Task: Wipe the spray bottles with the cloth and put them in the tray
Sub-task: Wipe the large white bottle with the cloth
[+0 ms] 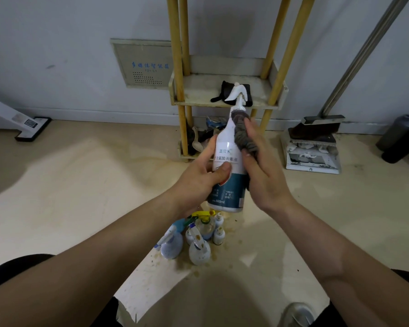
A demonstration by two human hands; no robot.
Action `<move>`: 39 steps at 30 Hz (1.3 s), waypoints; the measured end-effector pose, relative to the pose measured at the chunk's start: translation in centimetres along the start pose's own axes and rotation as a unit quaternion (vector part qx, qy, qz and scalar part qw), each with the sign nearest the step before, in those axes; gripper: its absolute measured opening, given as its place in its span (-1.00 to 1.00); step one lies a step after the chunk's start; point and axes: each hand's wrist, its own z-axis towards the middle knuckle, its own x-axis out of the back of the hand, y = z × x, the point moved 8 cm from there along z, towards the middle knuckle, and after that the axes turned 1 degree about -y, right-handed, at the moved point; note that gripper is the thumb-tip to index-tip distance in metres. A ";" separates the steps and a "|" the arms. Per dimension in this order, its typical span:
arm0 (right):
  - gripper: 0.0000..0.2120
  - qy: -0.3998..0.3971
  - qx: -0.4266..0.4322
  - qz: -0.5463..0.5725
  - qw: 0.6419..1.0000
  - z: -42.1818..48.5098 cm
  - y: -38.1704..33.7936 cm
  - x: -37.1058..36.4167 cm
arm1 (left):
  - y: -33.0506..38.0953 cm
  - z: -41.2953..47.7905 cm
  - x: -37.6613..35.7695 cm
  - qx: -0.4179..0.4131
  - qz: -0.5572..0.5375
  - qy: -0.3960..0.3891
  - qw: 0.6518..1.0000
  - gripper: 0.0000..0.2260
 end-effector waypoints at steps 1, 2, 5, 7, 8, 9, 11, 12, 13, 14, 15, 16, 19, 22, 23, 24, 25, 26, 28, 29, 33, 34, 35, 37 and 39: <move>-0.45 -0.017 0.014 -0.037 0.999 -0.7 -0.5 -0.6 | 0.4 0.0 0.5 -0.011 -0.007 0.013 1.000 -0.44; -0.44 -0.042 0.033 -0.070 0.996 -1.5 -0.9 -1.5 | 0.8 0.1 1.1 -0.017 -0.019 0.029 0.999 -0.47; -0.44 -0.101 0.087 -0.138 0.981 -4.0 -1.3 -4.0 | 1.7 0.6 3.3 -0.023 -0.052 0.082 0.995 -0.51; -0.44 -0.118 0.077 -0.150 0.979 -4.7 -0.9 -4.7 | 2.0 0.7 4.2 -0.021 -0.063 0.103 0.993 -0.50; -0.43 -0.124 0.065 -0.148 0.979 -4.9 -0.7 -4.9 | 2.2 0.7 4.4 -0.020 -0.060 0.105 0.992 -0.49; -0.44 -0.125 0.053 -0.141 0.981 -5.0 -0.6 -4.9 | 2.2 0.6 4.4 -0.020 -0.055 0.104 0.993 -0.47; -0.44 -0.109 0.030 -0.117 0.987 -4.8 -0.6 -4.7 | 2.1 0.7 4.3 -0.016 -0.041 0.099 0.994 -0.46; -0.44 -0.096 0.019 -0.102 0.990 -4.5 -0.5 -4.5 | 2.0 0.7 4.1 -0.013 -0.034 0.095 0.995 -0.47; -0.44 -0.082 0.005 -0.085 0.993 -4.1 -0.2 -4.3 | 1.8 0.7 3.9 -0.010 -0.026 0.093 0.995 -0.49; -0.43 -0.068 -0.011 -0.064 0.996 -3.7 0.3 -4.1 | 1.7 0.8 3.6 -0.006 -0.014 0.092 0.996 -0.51; -0.43 -0.054 -0.025 -0.038 0.998 -3.2 0.7 -3.8 | 1.5 0.8 3.5 -0.001 0.000 0.093 0.996 -0.53; -0.42 -0.042 -0.036 -0.011 0.998 -2.8 1.0 -3.7 | 1.4 0.8 3.3 0.006 0.013 0.096 0.995 -0.55; -0.43 -0.018 -0.062 0.082 0.995 -1.8 1.6 -3.1 | 0.9 0.7 3.3 0.023 0.045 0.088 0.995 -0.59; -0.46 0.009 -0.078 0.145 0.986 -0.5 1.4 -2.1 | 0.7 0.5 2.7 0.015 0.095 0.065 0.993 -0.61; -0.46 0.017 -0.072 0.142 0.987 -0.2 1.1 -1.7 | 0.7 0.4 2.3 0.009 0.105 0.059 0.993 -0.59; -0.47 0.026 -0.063 0.131 0.989 0.2 0.9 -1.3 | 0.7 0.3 2.0 -0.001 0.117 0.055 0.992 -0.58; -0.48 0.032 -0.052 0.112 0.992 0.4 0.6 -1.0 | 0.6 0.2 1.7 -0.012 0.130 0.052 0.990 -0.57; -0.48 0.036 -0.039 0.080 0.995 0.6 0.1 -0.7 | 0.6 0.2 1.5 -0.022 0.142 0.050 0.988 -0.56; -0.49 0.041 -0.011 -0.019 0.999 0.6 -1.0 -0.3 | 0.6 0.2 1.3 -0.040 0.152 0.052 0.986 -0.55; -0.50 0.034 0.006 -0.075 0.997 0.5 -1.6 -0.4 | 0.5 0.1 1.3 -0.047 0.150 0.057 0.986 -0.54; -0.54 -0.043 0.113 -0.323 0.939 -0.9 -3.3 -2.8 | 0.3 0.2 1.9 -0.062 0.148 0.092 0.983 -0.60; -0.54 -0.051 0.130 -0.353 0.925 -1.1 -3.1 -3.1 | 0.3 0.3 2.1 -0.066 0.151 0.100 0.981 -0.60; -0.55 -0.049 0.133 -0.362 0.921 -1.1 -3.0 -3.0 | 0.3 0.3 2.1 -0.068 0.156 0.105 0.980 -0.60; -0.55 -0.026 0.107 -0.336 0.935 -0.6 -2.6 -2.0 | 0.4 0.4 1.7 -0.074 0.170 0.100 0.977 -0.55; -0.53 0.014 0.054 -0.274 0.960 -0.1 -2.2 -0.6 | 0.4 0.3 1.0 -0.073 0.180 0.088 0.977 -0.53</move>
